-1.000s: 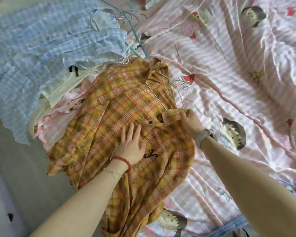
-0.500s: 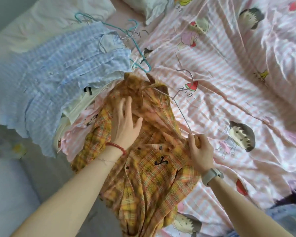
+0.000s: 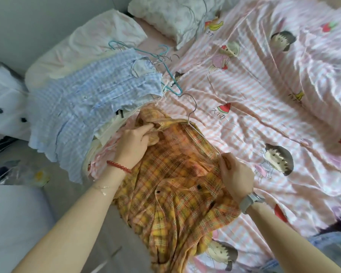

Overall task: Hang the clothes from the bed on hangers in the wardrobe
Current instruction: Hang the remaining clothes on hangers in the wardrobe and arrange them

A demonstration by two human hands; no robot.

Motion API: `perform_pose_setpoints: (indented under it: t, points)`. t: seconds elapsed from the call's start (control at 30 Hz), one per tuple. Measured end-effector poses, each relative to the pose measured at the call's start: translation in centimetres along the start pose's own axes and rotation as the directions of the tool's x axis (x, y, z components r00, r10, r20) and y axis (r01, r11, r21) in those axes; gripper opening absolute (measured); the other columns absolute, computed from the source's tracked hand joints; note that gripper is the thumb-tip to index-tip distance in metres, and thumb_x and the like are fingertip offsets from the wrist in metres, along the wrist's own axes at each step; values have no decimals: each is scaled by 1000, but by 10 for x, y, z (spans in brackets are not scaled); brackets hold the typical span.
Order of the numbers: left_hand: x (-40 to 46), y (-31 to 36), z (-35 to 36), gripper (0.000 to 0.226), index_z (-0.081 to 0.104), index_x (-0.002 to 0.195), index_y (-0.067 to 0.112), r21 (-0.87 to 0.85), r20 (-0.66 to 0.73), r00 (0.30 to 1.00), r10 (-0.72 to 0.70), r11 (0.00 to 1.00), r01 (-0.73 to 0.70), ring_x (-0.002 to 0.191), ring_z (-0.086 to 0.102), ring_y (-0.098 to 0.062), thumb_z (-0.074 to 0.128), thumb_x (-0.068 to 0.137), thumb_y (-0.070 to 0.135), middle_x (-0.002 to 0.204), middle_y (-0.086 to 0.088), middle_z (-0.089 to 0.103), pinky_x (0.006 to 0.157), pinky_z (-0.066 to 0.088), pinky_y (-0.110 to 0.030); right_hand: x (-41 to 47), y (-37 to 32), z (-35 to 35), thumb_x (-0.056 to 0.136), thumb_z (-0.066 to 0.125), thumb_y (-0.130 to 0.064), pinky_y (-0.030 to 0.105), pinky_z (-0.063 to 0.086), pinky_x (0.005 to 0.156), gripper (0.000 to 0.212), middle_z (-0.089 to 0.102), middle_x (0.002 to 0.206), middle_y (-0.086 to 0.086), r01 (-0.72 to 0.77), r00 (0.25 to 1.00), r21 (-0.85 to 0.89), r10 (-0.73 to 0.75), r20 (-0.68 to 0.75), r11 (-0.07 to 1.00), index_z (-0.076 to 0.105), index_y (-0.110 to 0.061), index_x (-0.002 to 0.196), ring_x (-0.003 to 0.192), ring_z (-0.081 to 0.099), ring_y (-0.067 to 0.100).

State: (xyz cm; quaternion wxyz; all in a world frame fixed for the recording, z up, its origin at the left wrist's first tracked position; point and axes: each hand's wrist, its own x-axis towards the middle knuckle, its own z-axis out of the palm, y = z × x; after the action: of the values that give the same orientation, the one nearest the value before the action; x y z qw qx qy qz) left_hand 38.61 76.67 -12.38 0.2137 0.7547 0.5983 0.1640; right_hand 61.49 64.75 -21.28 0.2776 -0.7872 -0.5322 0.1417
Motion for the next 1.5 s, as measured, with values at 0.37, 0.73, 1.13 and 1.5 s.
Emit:
perform_pose_setpoints:
  t: [0.37,0.73,1.13,1.5]
  points:
    - [-145,-44,-119,66,68,69,16,250,-191,980,-56,963,103,81,51,-13,34,81,72,79,6,59,67,35,-19,10,-133,-7,83,44,-46,28,47,44,40,65,57,2,476,874,222,-485,-18,851,68,-17,72,50,63,22]
    - [-297,-80,-183,35,63,95,17,19,-284,917,-279,955,296,76,60,-13,45,90,47,82,6,65,71,49,-34,-59,-251,-25,89,39,-53,24,51,48,46,70,72,-2,843,445,308,-894,60,440,69,-19,95,57,65,14]
    - [-577,-77,-183,25,69,87,12,-326,-491,561,-667,737,591,45,45,-3,53,90,30,51,10,48,47,32,-15,-281,-349,-14,90,28,-57,27,35,62,66,56,73,5,763,39,620,-970,238,183,60,-1,81,69,55,25]
    - [-782,-26,-201,29,67,80,5,-367,-834,51,-549,622,691,65,51,-9,55,90,30,67,-1,61,64,40,-19,-473,-410,-39,95,28,-41,20,35,94,47,58,120,-6,536,-444,844,-861,247,-34,43,-21,135,113,51,11]
